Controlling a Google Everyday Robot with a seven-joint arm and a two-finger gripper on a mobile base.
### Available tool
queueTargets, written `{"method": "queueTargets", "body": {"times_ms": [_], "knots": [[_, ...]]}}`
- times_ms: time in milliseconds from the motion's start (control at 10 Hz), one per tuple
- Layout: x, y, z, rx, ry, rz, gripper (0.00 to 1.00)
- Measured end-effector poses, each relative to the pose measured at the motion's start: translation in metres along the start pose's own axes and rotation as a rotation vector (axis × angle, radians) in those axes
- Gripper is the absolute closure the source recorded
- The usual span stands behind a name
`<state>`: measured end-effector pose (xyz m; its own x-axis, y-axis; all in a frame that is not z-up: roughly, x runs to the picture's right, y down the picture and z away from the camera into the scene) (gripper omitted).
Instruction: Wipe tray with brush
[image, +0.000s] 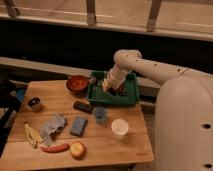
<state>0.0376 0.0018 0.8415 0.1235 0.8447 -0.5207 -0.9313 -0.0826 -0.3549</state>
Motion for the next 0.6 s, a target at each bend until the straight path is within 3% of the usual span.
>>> {"method": "queueTargets", "body": {"times_ms": [400, 600], "knots": [[-0.0006, 0.0024, 0.0004, -0.002, 0.001, -0.003, 1.0], [0.0089, 0.0014, 0.0046, 0.002, 0.038, -0.003, 1.0]]}}
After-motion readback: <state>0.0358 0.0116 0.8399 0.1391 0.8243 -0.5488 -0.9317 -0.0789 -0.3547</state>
